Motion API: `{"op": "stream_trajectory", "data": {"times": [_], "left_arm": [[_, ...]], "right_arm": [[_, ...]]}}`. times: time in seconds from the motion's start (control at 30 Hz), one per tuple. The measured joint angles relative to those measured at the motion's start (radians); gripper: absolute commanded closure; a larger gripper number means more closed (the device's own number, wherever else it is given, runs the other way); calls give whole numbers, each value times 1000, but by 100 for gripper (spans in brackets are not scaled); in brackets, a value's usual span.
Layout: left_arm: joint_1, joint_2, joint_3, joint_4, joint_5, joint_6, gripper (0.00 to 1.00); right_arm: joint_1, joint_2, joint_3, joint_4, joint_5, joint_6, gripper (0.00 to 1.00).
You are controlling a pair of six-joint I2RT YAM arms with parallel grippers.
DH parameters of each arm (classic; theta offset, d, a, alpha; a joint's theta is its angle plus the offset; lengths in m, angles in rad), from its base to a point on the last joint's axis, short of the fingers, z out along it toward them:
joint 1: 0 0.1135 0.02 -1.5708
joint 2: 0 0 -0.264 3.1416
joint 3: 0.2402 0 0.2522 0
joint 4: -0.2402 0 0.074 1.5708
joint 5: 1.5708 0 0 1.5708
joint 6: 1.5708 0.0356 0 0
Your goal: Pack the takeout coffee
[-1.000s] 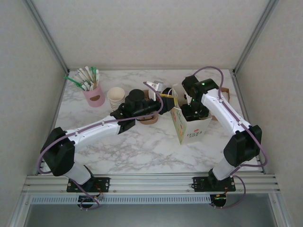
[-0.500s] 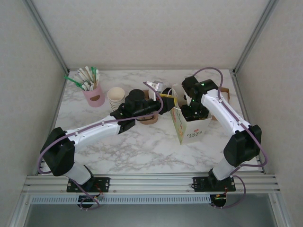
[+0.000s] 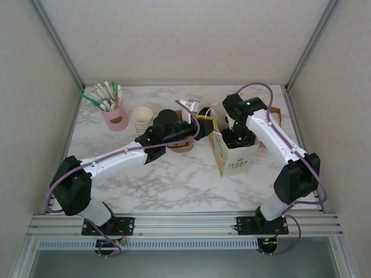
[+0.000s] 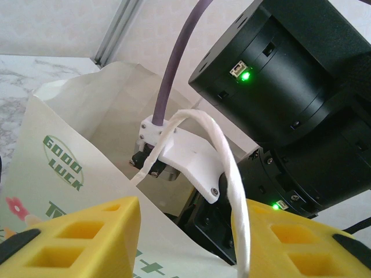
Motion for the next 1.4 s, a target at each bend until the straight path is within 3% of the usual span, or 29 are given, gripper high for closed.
{"op": "stream_trajectory", "data": {"times": [1.4], "left_arm": [[-5, 0, 0, 0, -4, 15, 55]], "right_arm": [[-8, 50, 5, -15, -14, 0, 30]]}}
